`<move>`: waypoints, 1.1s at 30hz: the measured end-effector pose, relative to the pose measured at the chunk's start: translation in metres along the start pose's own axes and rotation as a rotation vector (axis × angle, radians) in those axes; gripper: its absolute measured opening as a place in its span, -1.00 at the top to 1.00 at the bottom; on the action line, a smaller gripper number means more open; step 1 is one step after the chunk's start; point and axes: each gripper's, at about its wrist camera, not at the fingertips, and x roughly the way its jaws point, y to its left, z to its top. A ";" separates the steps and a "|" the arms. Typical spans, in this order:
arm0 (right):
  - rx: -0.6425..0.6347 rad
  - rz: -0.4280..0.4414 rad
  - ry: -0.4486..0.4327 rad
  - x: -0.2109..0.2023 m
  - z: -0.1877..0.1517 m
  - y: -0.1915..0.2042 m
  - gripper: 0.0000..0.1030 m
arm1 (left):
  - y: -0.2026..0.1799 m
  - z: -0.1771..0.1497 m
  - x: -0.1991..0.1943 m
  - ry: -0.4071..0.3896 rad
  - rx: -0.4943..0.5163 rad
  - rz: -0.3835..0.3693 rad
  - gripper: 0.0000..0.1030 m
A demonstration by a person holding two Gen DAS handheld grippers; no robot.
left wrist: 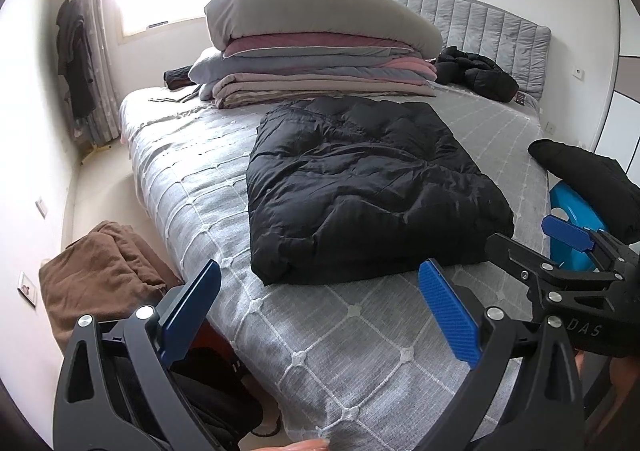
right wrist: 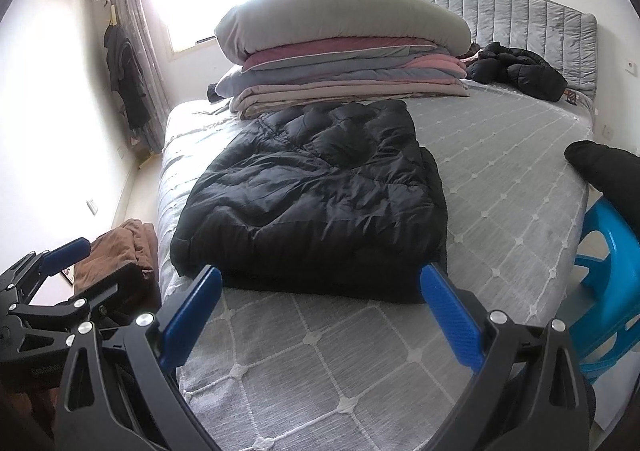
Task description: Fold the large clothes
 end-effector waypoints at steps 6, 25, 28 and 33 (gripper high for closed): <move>0.003 -0.004 0.002 0.000 0.000 -0.001 -0.86 | 0.000 0.000 0.001 0.004 0.002 -0.002 -0.85; 0.006 -0.009 0.015 0.002 -0.003 0.000 -0.87 | 0.000 -0.002 0.003 0.015 -0.007 -0.002 -0.85; 0.006 -0.009 0.017 0.002 -0.002 0.000 -0.87 | 0.001 -0.003 0.004 0.016 -0.009 -0.001 -0.85; 0.004 -0.009 0.019 0.003 -0.003 -0.001 -0.87 | 0.003 -0.004 0.005 0.019 -0.008 0.000 -0.85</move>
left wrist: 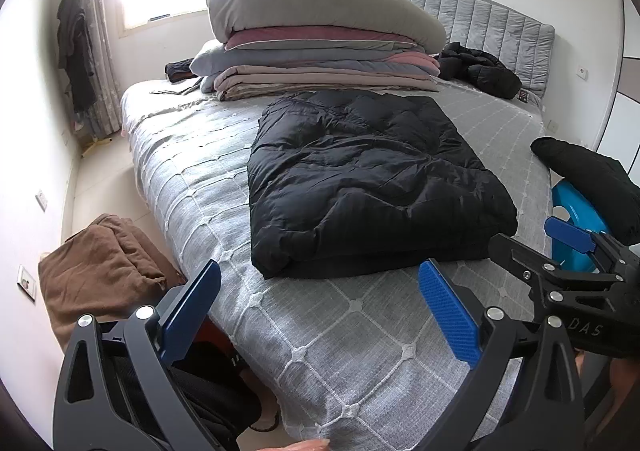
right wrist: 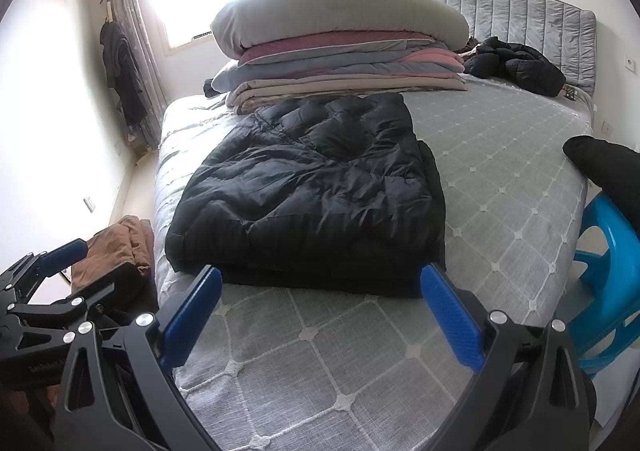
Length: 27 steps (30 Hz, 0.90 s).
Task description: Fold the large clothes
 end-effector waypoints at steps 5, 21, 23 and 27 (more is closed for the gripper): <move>0.000 -0.001 0.002 0.000 0.000 0.000 -0.87 | -0.001 -0.001 0.000 -0.001 0.000 0.002 -0.85; 0.000 -0.001 0.007 0.002 -0.002 0.000 -0.86 | 0.000 -0.001 0.000 0.000 0.000 0.003 -0.85; -0.001 -0.001 0.007 0.001 -0.002 0.000 -0.87 | 0.001 0.000 0.000 0.000 0.001 0.002 -0.85; -0.002 -0.001 0.008 0.002 -0.003 -0.001 -0.87 | 0.001 0.000 0.000 0.001 0.001 0.004 -0.85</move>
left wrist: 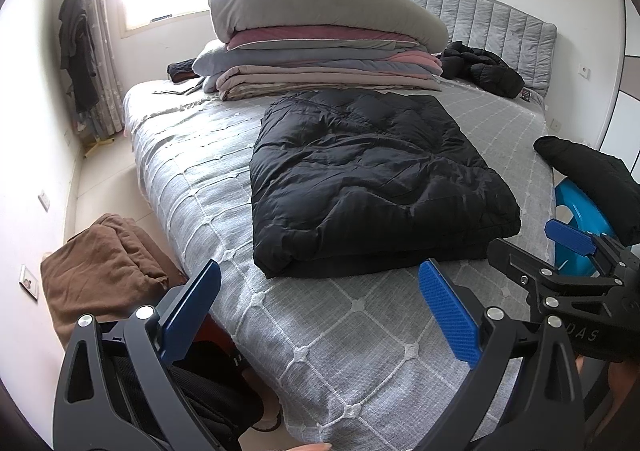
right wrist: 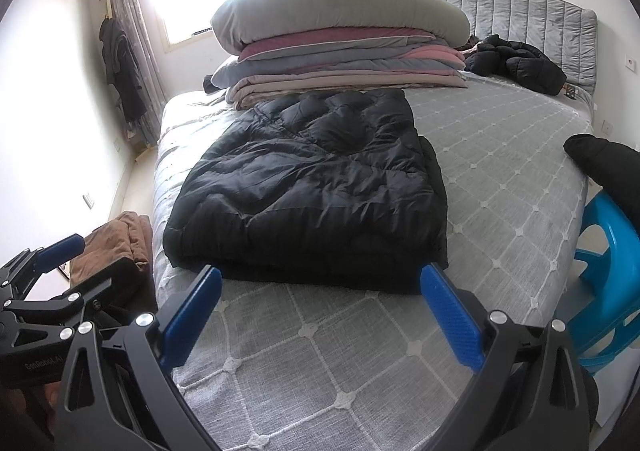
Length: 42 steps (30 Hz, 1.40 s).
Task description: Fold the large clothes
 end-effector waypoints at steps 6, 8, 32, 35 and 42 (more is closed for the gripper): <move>0.001 0.001 0.003 0.001 -0.001 -0.003 -0.87 | 0.001 -0.001 0.000 -0.001 0.000 0.001 -0.85; -0.001 0.001 0.002 0.001 -0.001 -0.004 -0.87 | 0.001 -0.001 0.000 0.000 0.000 0.001 -0.85; -0.003 -0.001 0.015 0.000 -0.001 -0.010 -0.87 | 0.001 -0.004 0.000 0.005 0.004 0.004 -0.85; -0.003 -0.005 0.024 0.003 -0.001 -0.010 -0.87 | 0.002 -0.005 0.001 0.011 0.003 0.001 -0.85; -0.002 -0.017 0.061 0.013 -0.002 -0.011 -0.87 | 0.002 -0.004 0.011 0.048 -0.007 -0.011 -0.85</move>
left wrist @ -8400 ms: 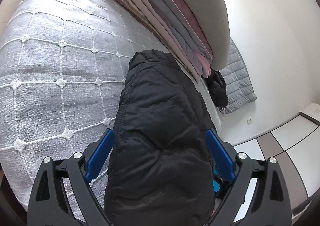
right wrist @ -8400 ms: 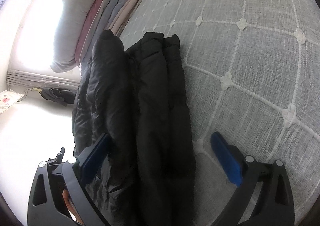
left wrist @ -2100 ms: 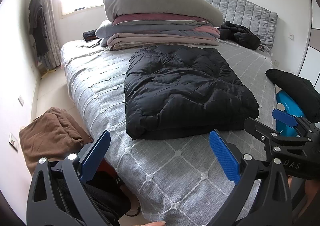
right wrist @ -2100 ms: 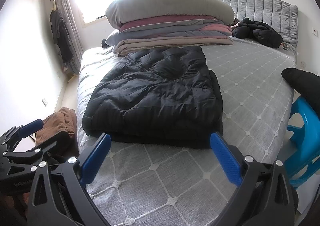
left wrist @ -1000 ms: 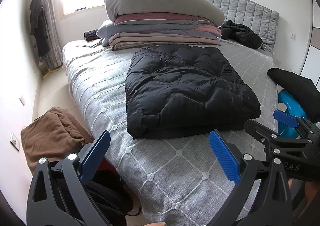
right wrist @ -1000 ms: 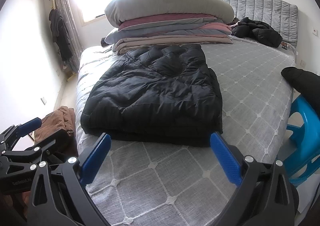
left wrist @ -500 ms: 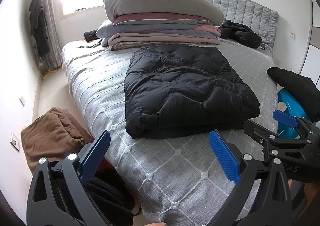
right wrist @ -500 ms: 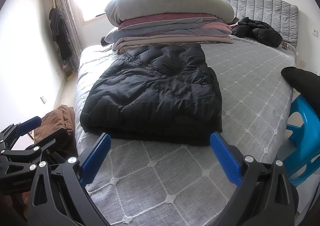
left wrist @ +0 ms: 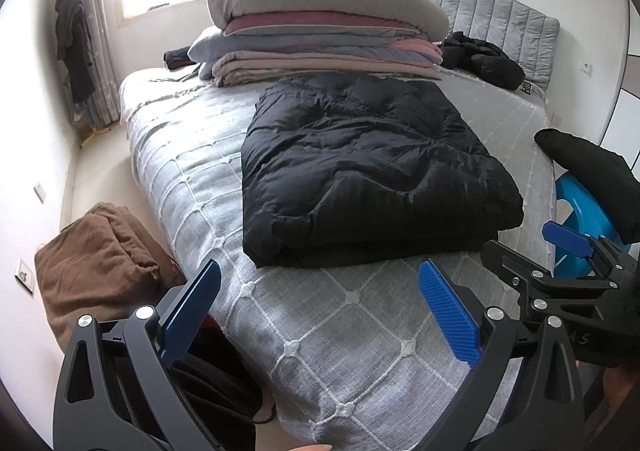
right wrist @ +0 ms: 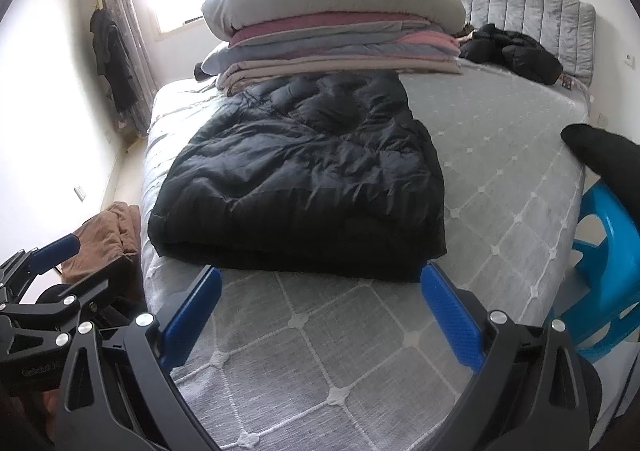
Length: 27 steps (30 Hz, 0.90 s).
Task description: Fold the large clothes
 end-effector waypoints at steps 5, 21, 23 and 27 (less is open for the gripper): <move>-0.007 -0.010 -0.015 -0.004 -0.002 -0.003 -0.87 | -0.001 -0.003 -0.004 -0.014 0.010 0.012 -0.85; 0.004 -0.013 0.002 0.006 -0.006 -0.011 -0.87 | 0.006 -0.004 0.011 0.023 -0.012 0.028 -0.85; 0.008 -0.012 0.004 0.007 -0.006 -0.013 -0.87 | 0.005 -0.004 0.012 0.029 -0.012 0.027 -0.85; 0.005 -0.015 0.000 0.004 -0.007 -0.012 -0.87 | 0.005 -0.004 0.011 0.017 -0.011 0.027 -0.85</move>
